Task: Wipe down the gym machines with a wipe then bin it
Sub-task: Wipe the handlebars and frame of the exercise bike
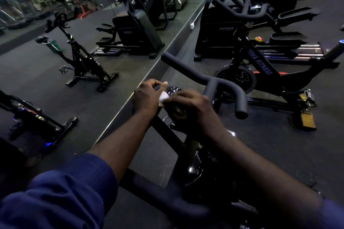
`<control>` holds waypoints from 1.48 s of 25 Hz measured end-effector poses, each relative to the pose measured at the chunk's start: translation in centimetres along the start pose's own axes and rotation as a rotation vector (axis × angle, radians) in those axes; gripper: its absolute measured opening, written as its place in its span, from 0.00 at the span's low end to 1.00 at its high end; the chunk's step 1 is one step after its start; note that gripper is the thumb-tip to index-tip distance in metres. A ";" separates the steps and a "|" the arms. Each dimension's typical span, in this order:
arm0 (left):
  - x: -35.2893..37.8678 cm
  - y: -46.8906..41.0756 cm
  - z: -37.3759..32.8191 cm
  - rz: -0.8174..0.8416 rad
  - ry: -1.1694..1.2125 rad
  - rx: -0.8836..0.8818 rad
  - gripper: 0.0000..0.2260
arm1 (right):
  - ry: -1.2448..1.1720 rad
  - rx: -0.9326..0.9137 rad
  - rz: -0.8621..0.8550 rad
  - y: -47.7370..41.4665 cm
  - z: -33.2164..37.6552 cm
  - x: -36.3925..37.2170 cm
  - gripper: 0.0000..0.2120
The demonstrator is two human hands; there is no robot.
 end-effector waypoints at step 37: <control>0.0 0.1 -0.1 -0.051 -0.009 -0.022 0.15 | -0.096 0.742 0.104 -3.2 -5.6 -1.0 0.11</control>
Point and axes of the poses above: each hand's wrist, its own y-axis away from the middle knuckle, its own x-axis out of the palm, z = x × y, the point moved 4 cm from there along -y, towards the middle knuckle, and after that the axes turned 11 degrees about -z, right-handed, at the moved point
